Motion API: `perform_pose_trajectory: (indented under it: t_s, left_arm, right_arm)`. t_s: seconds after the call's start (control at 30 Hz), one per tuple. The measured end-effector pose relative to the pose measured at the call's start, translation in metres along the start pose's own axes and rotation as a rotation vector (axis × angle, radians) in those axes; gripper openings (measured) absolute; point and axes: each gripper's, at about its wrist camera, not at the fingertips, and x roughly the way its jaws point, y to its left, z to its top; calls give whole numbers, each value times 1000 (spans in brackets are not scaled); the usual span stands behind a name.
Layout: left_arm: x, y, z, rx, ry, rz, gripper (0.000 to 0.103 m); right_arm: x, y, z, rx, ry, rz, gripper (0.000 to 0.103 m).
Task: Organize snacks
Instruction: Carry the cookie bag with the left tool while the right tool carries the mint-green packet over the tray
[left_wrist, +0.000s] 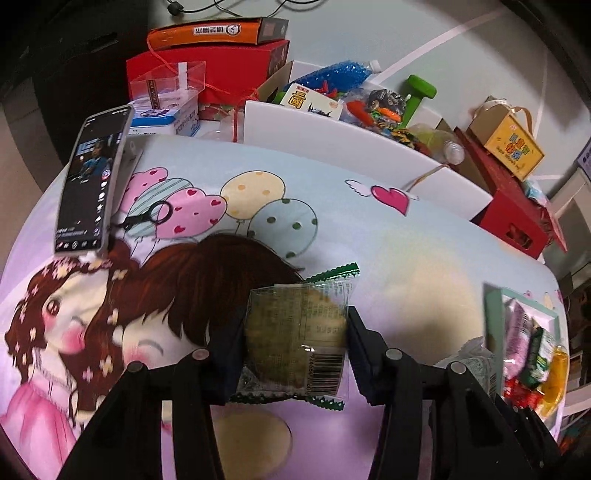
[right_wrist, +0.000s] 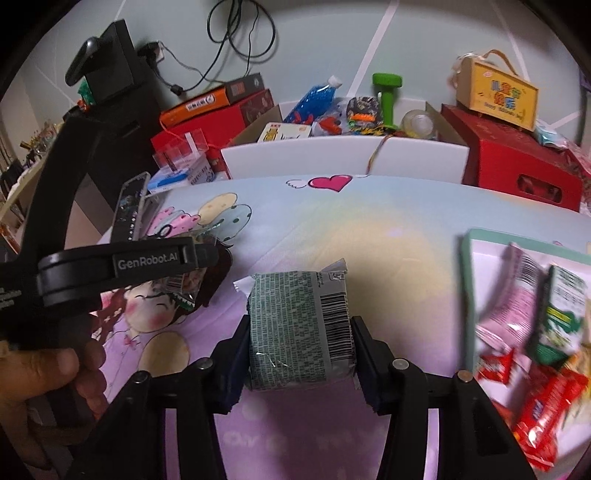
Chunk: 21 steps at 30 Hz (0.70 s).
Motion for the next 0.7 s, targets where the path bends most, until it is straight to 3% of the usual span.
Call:
perform_pose_trajectory:
  t_s: [0.4, 0.7]
  left_arm:
    - [-59, -29, -23, 2, -68, -15, 51]
    - [-77, -44, -45, 11, -83, -25, 51]
  right_arm:
    - [-70, -29, -18, 56, -87, -14, 54]
    - [-98, -49, -25, 95, -127, -22, 54]
